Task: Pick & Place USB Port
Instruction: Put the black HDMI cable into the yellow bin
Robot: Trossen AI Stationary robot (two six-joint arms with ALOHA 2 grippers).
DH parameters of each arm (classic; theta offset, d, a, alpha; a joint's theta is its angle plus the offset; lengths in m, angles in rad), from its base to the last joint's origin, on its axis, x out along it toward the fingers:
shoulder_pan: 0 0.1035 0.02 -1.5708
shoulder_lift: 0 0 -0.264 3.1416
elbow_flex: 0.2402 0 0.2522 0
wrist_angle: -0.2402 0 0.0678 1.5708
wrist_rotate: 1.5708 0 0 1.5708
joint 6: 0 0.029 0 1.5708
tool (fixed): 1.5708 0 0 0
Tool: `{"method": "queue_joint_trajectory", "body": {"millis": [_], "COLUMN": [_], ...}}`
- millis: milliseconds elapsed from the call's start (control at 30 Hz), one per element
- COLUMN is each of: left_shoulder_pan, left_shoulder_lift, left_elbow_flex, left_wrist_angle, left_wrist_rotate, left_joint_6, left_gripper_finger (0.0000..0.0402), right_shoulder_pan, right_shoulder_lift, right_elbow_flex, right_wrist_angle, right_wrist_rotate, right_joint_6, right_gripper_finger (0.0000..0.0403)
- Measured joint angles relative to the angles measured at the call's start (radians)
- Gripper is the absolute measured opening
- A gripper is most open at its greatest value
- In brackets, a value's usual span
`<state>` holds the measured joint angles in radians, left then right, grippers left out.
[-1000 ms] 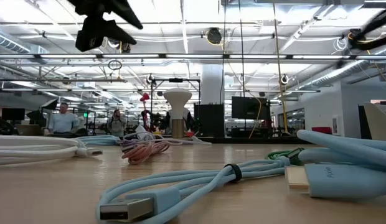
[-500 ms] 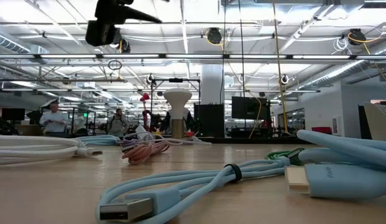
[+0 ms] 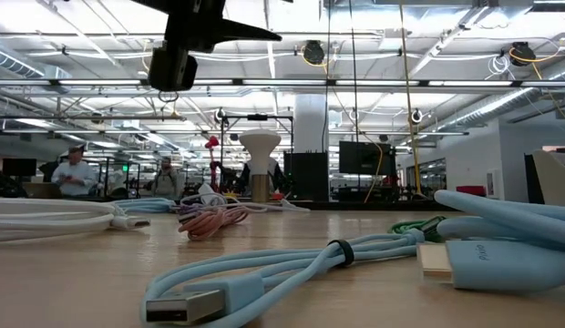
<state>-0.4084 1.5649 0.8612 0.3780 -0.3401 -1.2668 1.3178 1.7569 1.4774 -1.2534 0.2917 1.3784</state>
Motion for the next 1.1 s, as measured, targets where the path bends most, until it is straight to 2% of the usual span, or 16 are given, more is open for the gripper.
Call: {"method": "queue_joint_trajectory", "body": {"millis": [67, 167, 400, 567, 733, 900, 1100], "left_shoulder_pan": [0.001, 0.003, 0.010, 0.008, -0.001, -0.012, -0.012], "left_shoulder_lift": [0.001, 0.001, 0.001, 0.001, 0.001, 0.001, 0.001], "left_elbow_flex": [0.000, 0.000, 0.000, 0.000, 0.000, 0.000, 0.000], "left_wrist_angle": [0.001, 0.019, 0.025, 0.048, 0.047, 0.047, 0.046], "left_wrist_rotate": [0.000, -0.001, -0.004, -0.006, -0.006, -0.031, -0.034], "left_joint_6": [0.001, 0.003, 0.001, 0.003, 0.002, 0.001, 0.004], "left_gripper_finger": [0.0145, 0.0145, 0.0145, 0.0145, 0.0145, 0.0145, 0.0145], "right_shoulder_pan": [-0.004, -0.028, -0.059, -0.054, -0.018, 0.014, 0.005], "right_shoulder_lift": [0.001, 0.003, 0.014, 0.073, 0.123, 0.147, 0.150], "right_elbow_flex": [0.056, 0.107, 0.113, 0.111, 0.111, 0.111, 0.111], "right_wrist_angle": [-0.089, -0.137, 0.086, 0.065, 0.126, 0.091, 0.116], "right_wrist_rotate": [0.067, 0.102, 0.098, 0.045, -0.016, -0.005, 0.022], "right_joint_6": [-0.012, -0.103, -0.291, -0.241, -0.169, -0.056, -0.080], "right_gripper_finger": [0.0013, 0.0013, 0.0013, 0.0013, 0.0013, 0.0013, 0.0013]}}
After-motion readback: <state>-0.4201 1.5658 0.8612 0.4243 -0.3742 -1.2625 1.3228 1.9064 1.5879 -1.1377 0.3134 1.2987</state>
